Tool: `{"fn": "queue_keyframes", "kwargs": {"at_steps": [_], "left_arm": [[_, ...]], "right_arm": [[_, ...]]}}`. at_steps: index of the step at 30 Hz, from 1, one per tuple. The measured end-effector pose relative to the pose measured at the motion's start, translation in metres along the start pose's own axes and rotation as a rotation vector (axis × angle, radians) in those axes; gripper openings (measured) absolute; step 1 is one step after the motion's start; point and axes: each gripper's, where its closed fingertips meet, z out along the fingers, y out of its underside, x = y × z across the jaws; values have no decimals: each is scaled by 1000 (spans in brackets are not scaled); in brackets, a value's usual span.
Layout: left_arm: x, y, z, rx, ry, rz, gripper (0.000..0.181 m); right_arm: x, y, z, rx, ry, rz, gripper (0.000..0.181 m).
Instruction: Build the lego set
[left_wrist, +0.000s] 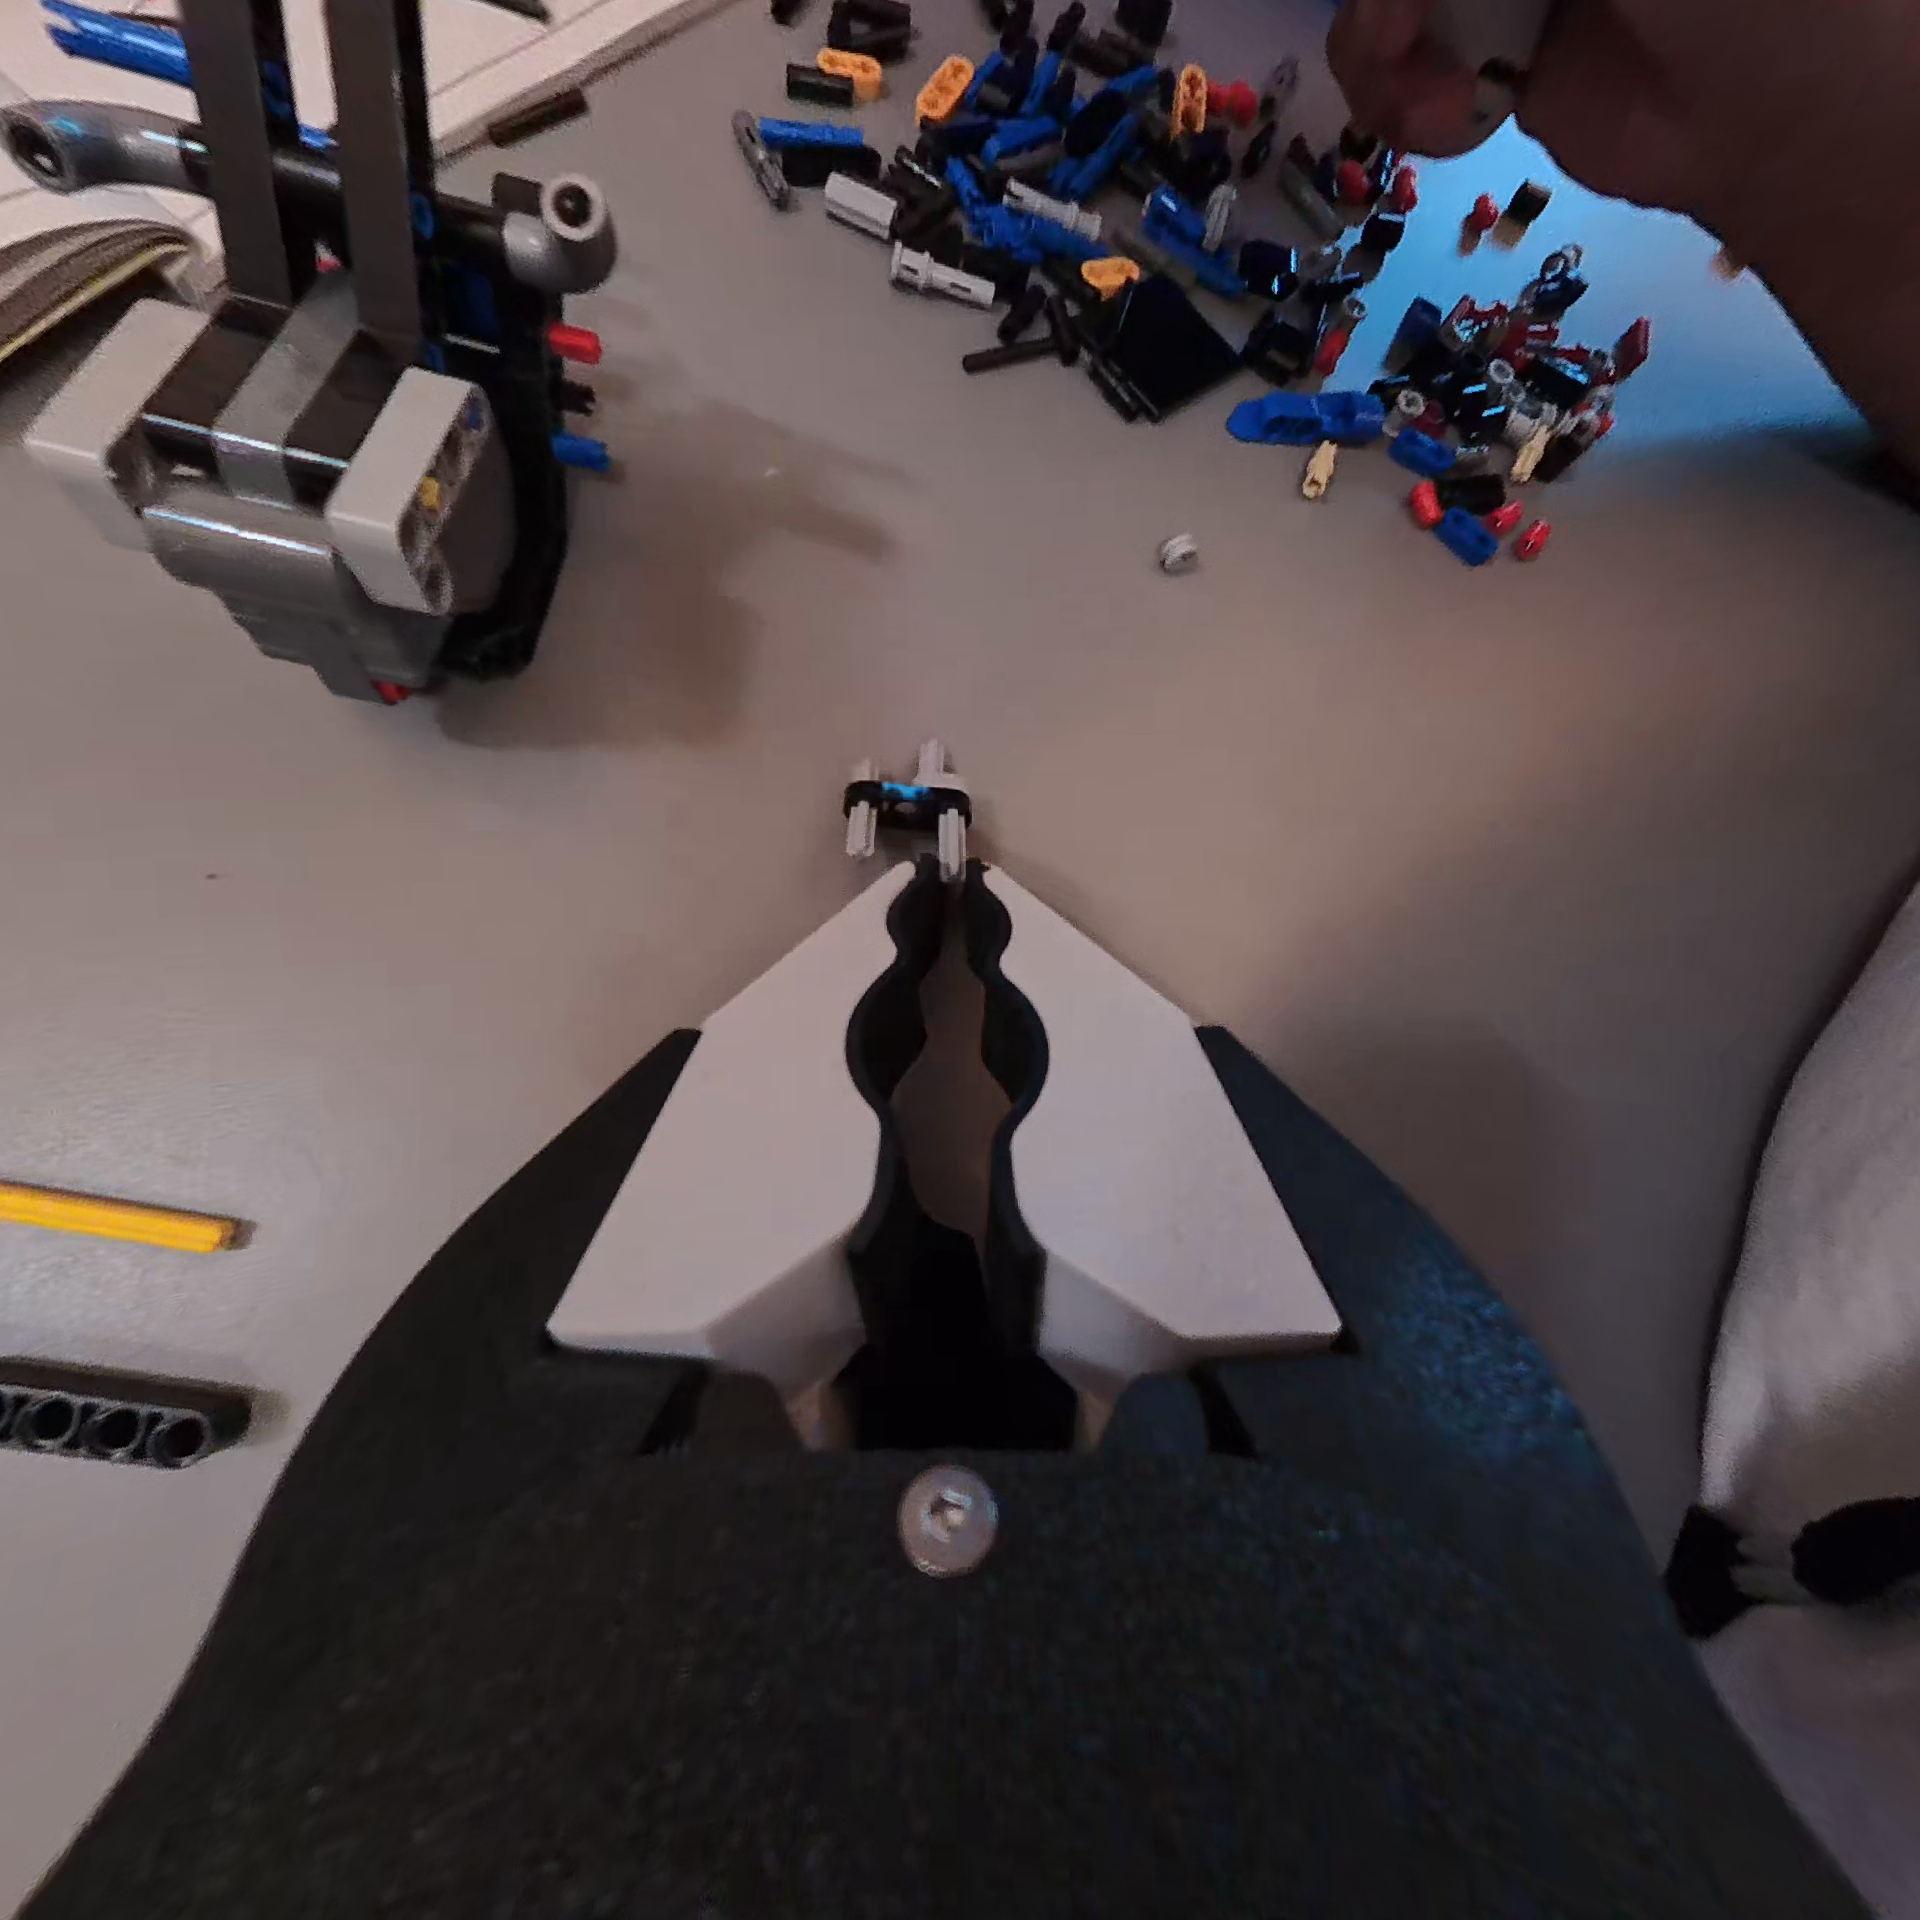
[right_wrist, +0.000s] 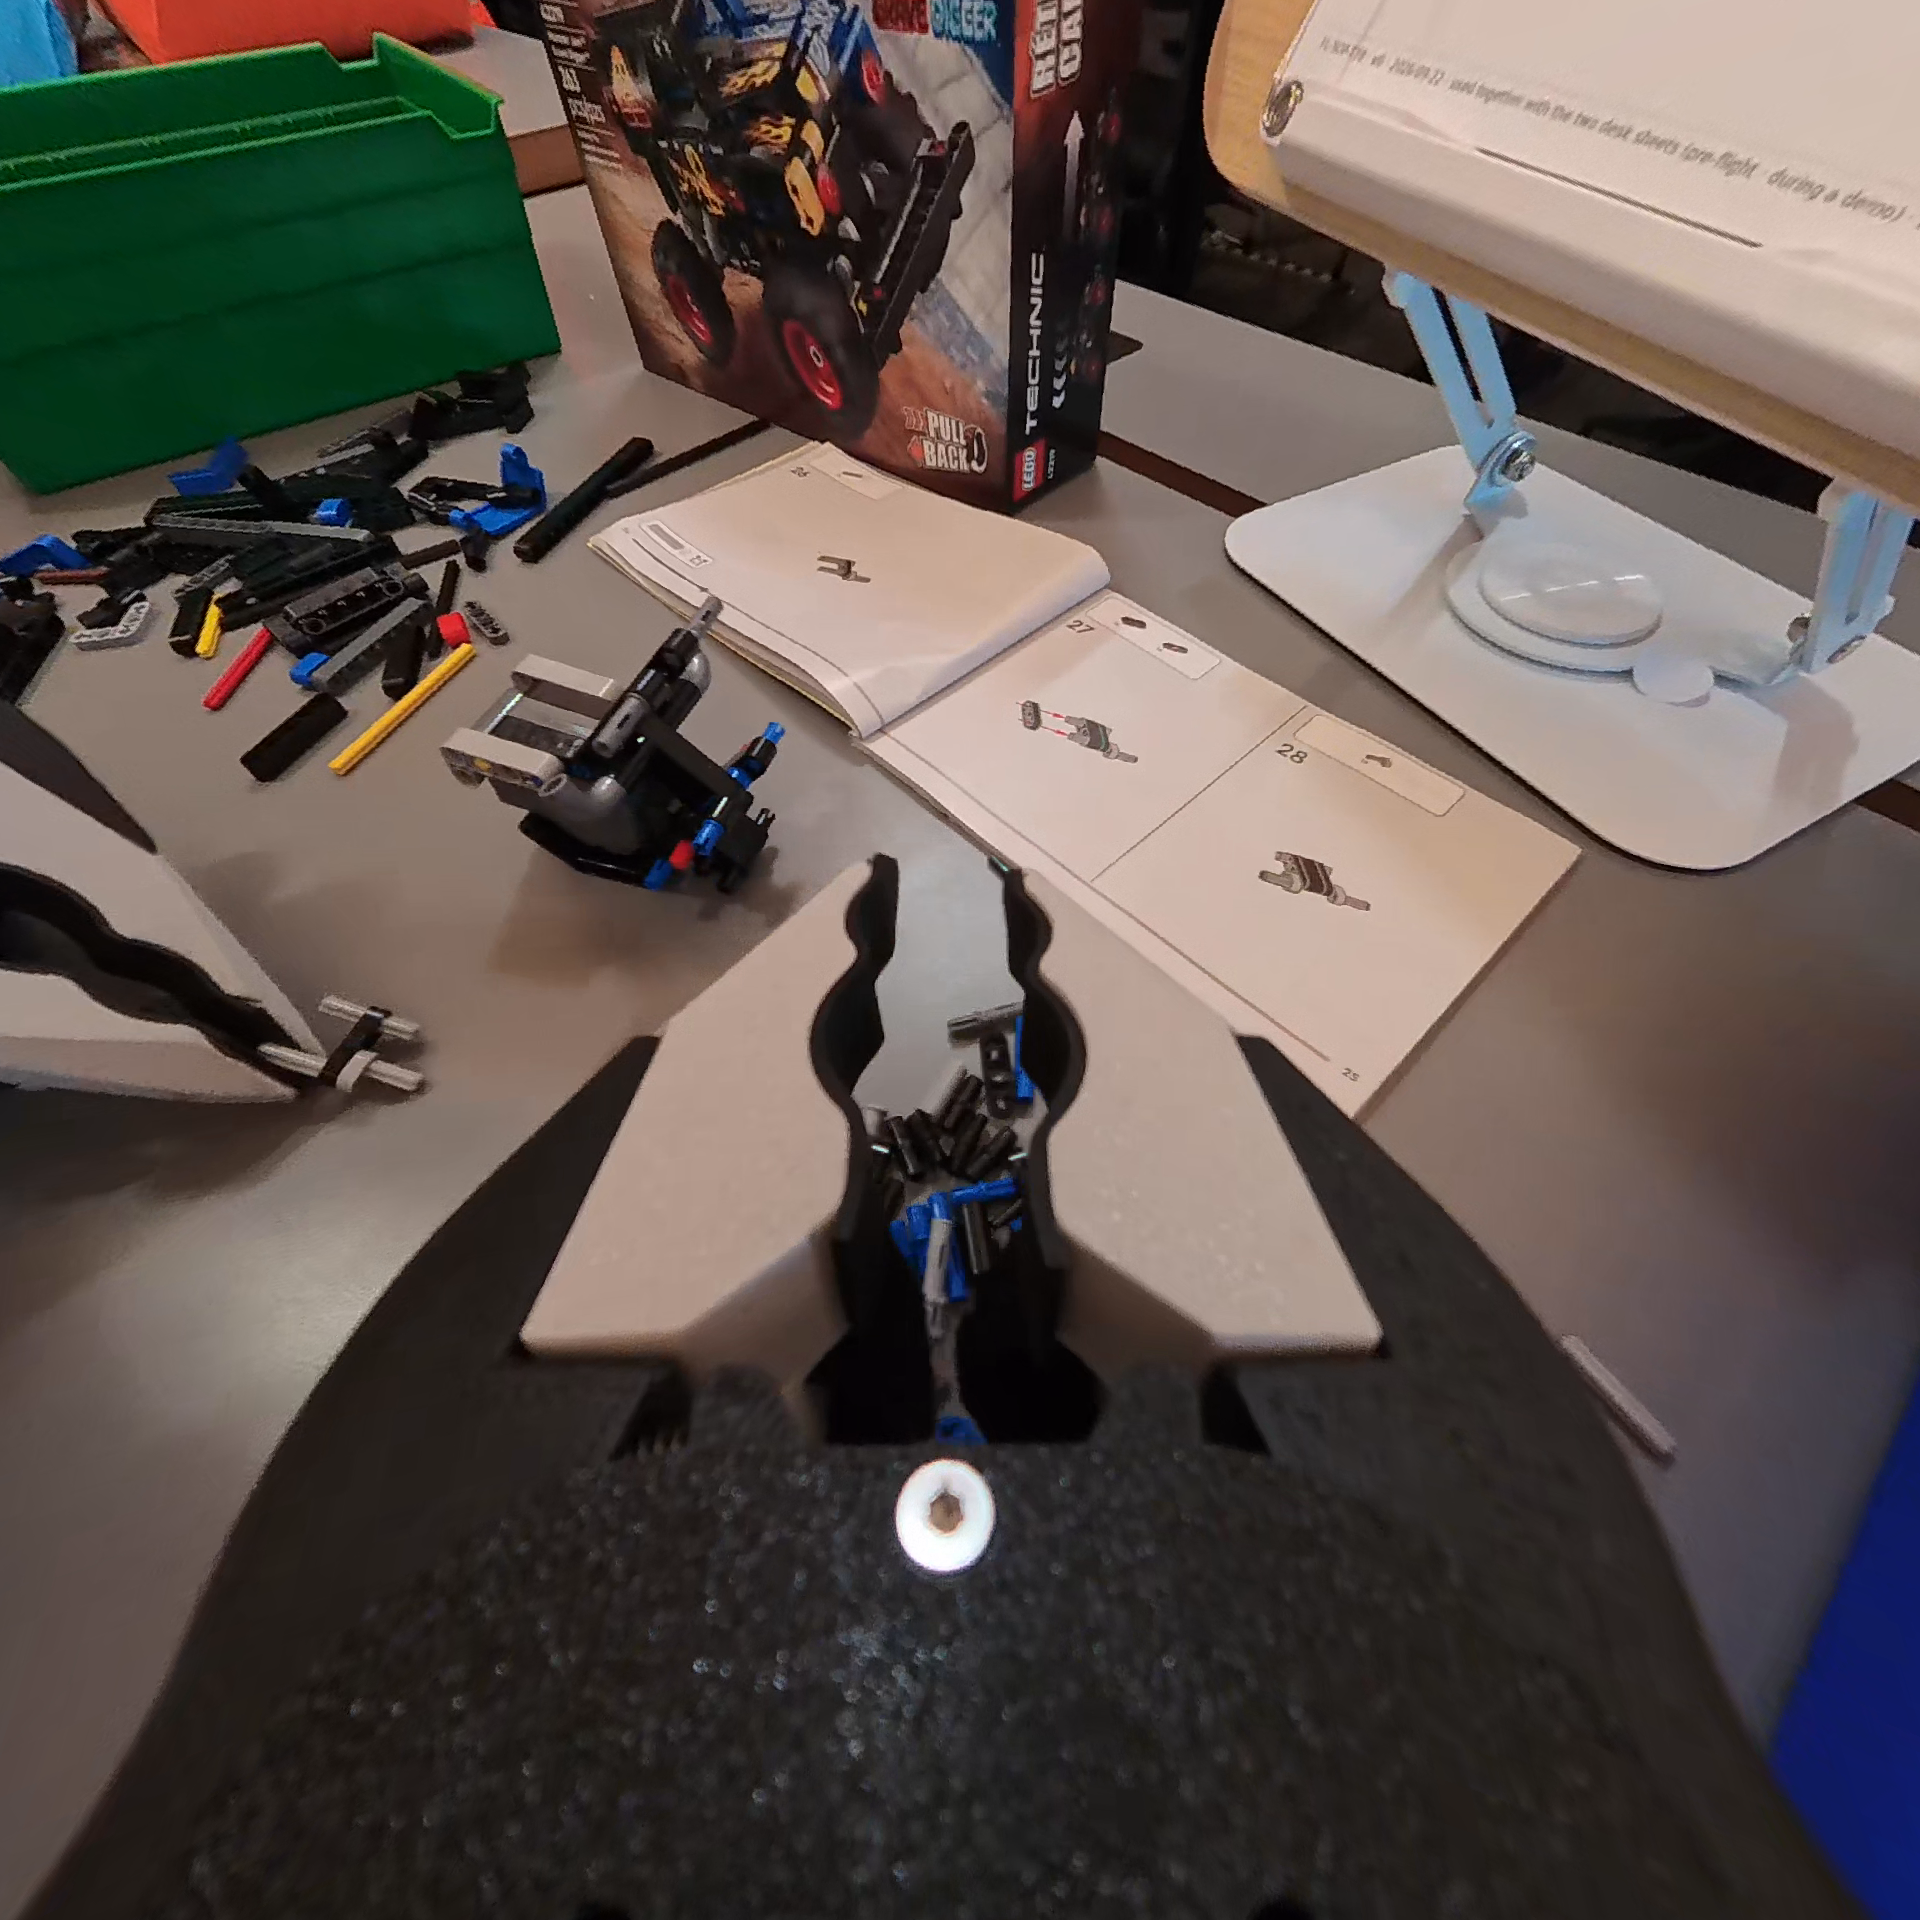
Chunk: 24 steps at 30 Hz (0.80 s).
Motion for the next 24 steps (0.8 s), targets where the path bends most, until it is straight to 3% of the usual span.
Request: {"fn": "queue_keyframes", "kwargs": {"at_steps": [7,13,19,24], "left_arm": [[4,2,1,-9,-4,9,3],[5,3,-7,24,5,18,22],[4,-20,-42,251,121,-69,31],[-49,-33,-78,446,-45,-78,26]], "right_arm": [[12,-2,-4,12,54,6,23],[12,0,-5,-3,61,5,22],[14,-2,-8,-11,82,-19,21],[13,-2,-8,-12,78,-20,21]]}}
